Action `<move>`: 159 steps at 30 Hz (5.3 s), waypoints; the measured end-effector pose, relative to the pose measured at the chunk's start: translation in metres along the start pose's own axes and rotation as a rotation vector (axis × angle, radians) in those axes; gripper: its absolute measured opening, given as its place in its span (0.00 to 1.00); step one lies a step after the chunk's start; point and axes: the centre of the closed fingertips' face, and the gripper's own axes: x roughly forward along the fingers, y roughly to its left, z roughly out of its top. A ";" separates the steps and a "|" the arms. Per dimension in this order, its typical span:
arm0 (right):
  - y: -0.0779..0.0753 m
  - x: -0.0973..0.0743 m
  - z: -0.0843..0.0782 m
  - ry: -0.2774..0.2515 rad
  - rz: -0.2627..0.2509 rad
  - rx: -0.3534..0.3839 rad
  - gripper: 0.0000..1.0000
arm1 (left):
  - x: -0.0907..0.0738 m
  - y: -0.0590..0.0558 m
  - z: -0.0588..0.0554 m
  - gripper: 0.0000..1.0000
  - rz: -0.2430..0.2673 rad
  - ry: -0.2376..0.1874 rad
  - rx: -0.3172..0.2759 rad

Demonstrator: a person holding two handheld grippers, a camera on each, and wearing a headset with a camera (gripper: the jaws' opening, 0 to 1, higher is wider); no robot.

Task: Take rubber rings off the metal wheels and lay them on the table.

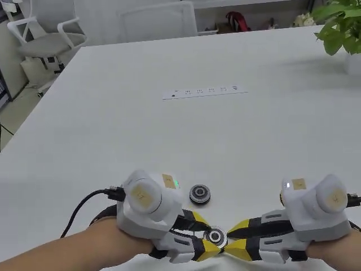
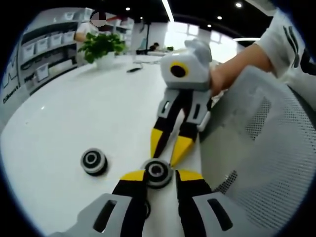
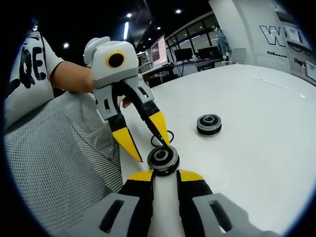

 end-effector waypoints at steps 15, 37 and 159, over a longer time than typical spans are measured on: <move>0.002 0.001 0.000 -0.002 -0.006 -0.024 0.13 | 0.004 0.005 0.000 0.14 0.064 -0.009 0.092; -0.008 -0.004 -0.002 -0.073 -0.026 0.239 0.00 | 0.004 0.006 0.000 0.13 0.098 -0.020 0.108; 0.005 -0.009 0.027 -0.238 0.102 0.400 0.00 | -0.054 -0.009 0.021 0.53 0.040 -0.157 0.131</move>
